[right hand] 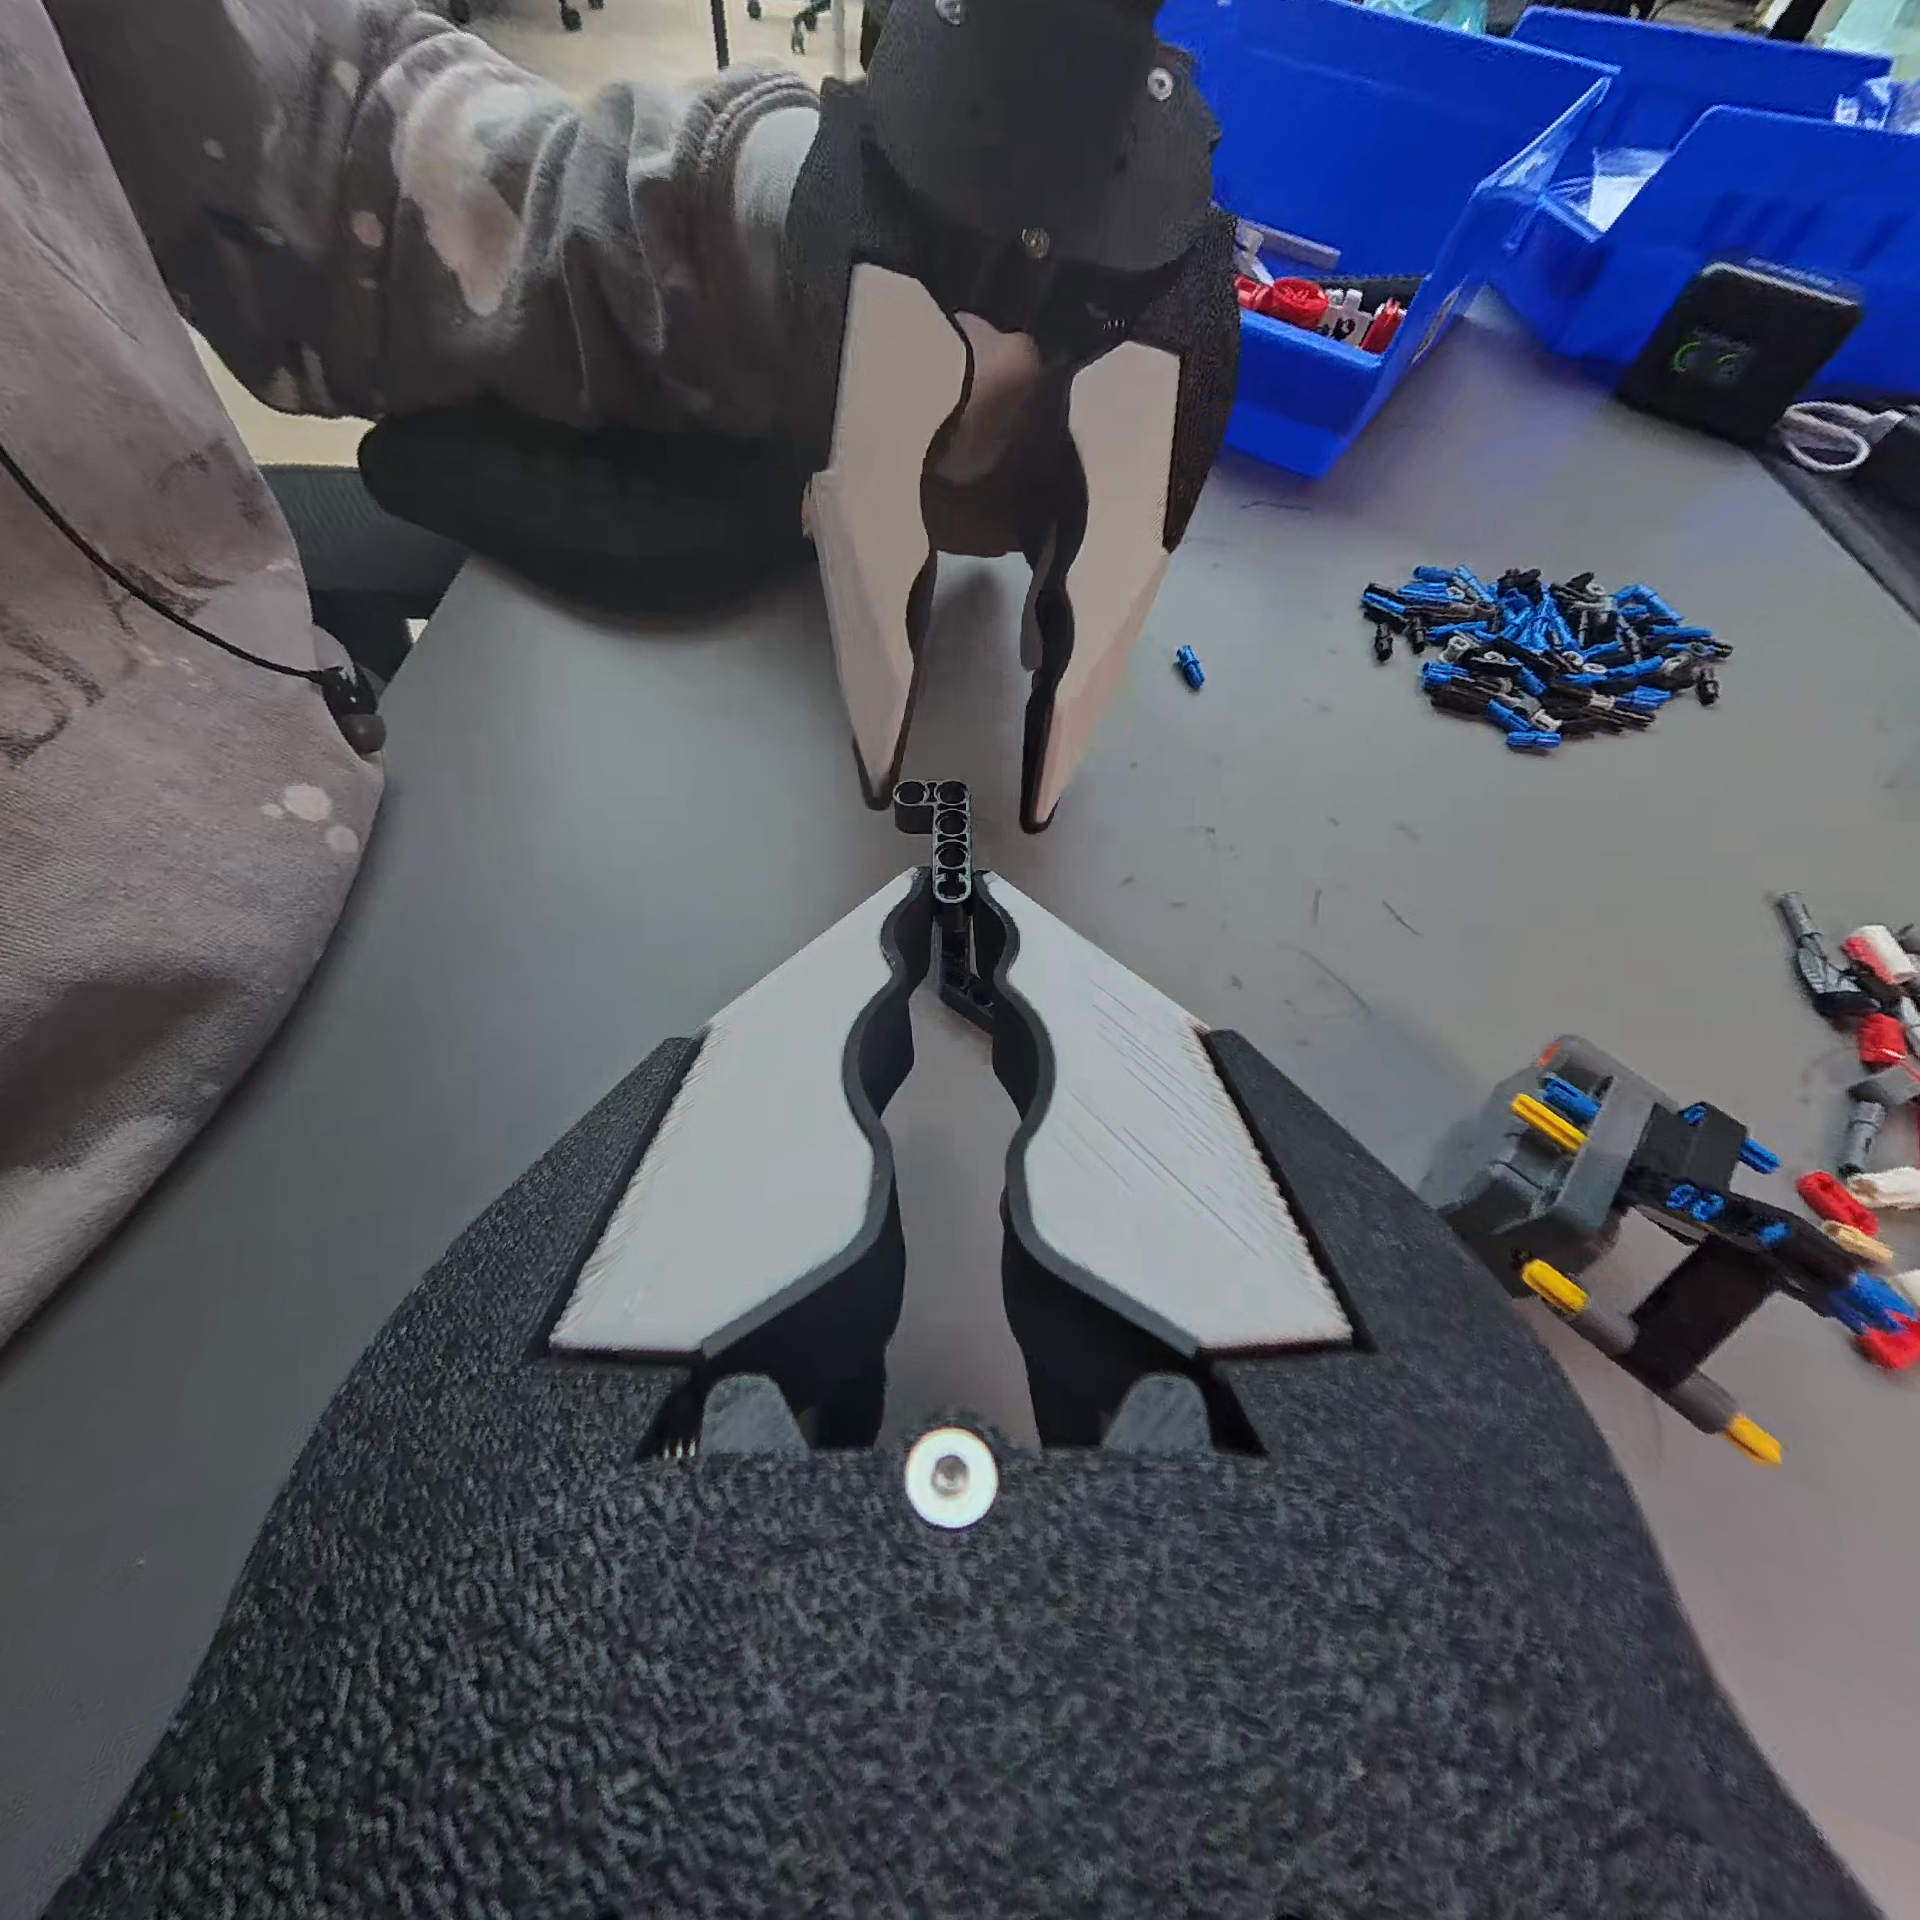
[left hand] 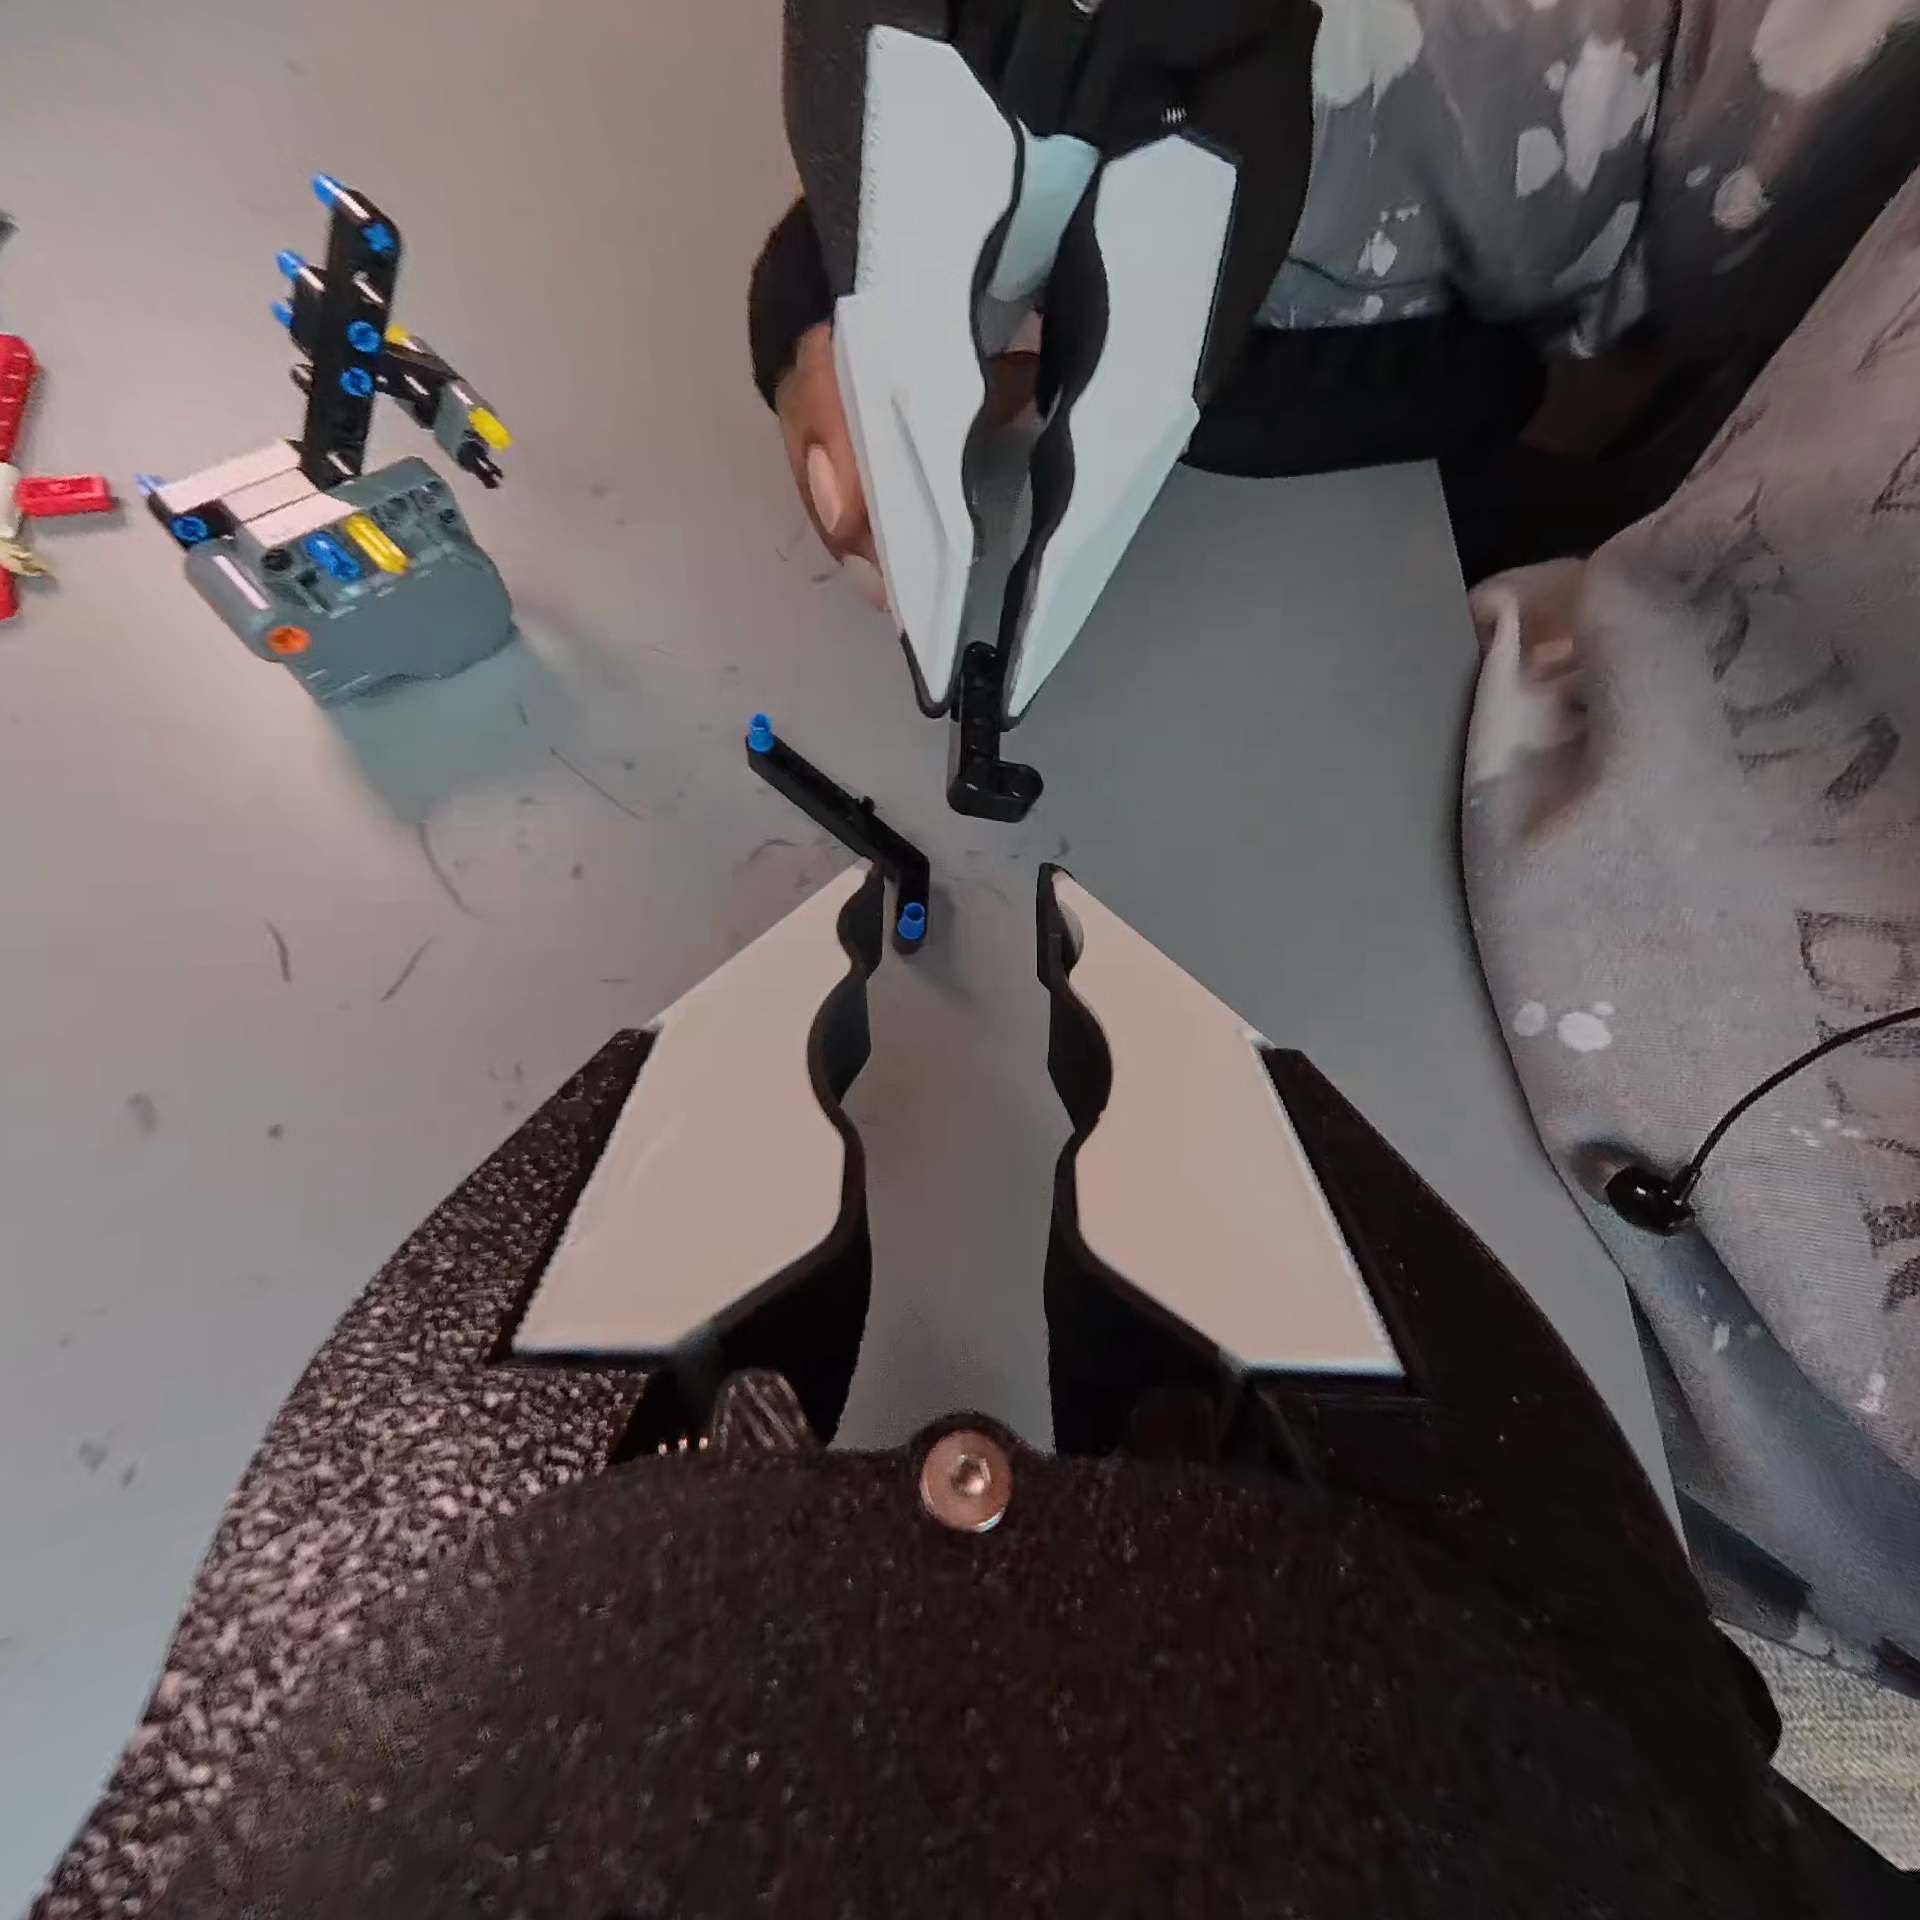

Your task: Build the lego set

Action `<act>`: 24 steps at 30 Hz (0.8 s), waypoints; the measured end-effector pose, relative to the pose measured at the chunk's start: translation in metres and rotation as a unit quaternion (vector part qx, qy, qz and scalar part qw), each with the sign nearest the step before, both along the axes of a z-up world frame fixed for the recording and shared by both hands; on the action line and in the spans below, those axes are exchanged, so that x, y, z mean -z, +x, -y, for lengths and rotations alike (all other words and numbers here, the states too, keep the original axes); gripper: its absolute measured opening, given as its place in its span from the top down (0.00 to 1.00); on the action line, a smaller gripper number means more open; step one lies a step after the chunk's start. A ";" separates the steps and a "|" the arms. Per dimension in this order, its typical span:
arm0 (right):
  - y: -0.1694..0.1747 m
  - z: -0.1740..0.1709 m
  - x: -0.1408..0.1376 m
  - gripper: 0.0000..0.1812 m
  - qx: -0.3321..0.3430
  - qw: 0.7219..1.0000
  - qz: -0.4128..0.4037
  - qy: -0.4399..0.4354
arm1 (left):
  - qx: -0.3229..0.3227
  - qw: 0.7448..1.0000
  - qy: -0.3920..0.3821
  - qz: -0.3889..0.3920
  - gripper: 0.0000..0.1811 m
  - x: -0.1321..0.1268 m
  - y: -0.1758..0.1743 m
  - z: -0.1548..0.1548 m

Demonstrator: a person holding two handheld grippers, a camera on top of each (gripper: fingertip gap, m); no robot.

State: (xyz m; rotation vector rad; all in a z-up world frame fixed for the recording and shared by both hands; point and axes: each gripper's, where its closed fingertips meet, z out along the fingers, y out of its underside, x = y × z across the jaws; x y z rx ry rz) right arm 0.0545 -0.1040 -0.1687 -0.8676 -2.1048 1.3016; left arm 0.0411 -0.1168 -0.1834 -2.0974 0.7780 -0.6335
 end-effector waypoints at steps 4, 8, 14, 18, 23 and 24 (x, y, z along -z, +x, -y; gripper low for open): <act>-0.003 0.001 -0.001 0.96 0.008 1.000 -0.004 -0.003 | 0.023 1.000 0.008 -0.007 0.89 0.005 0.013 0.002; -0.003 0.001 -0.001 0.96 0.011 1.000 -0.004 -0.004 | 0.014 0.999 0.025 -0.018 0.98 0.004 0.012 -0.002; -0.004 0.002 0.000 0.96 0.011 1.000 -0.002 -0.002 | 0.007 0.999 0.037 -0.013 0.87 -0.001 0.011 -0.004; -0.004 0.004 -0.002 0.96 0.009 1.000 -0.006 -0.008 | 0.014 0.999 0.046 -0.013 0.87 -0.003 0.013 -0.003; -0.007 0.007 -0.008 0.96 -0.002 1.000 -0.007 -0.015 | 0.014 0.998 0.060 -0.016 0.92 -0.010 0.012 -0.003; -0.009 0.007 -0.010 0.96 -0.003 1.000 -0.008 -0.017 | 0.011 0.998 0.063 -0.014 0.92 -0.012 0.011 -0.003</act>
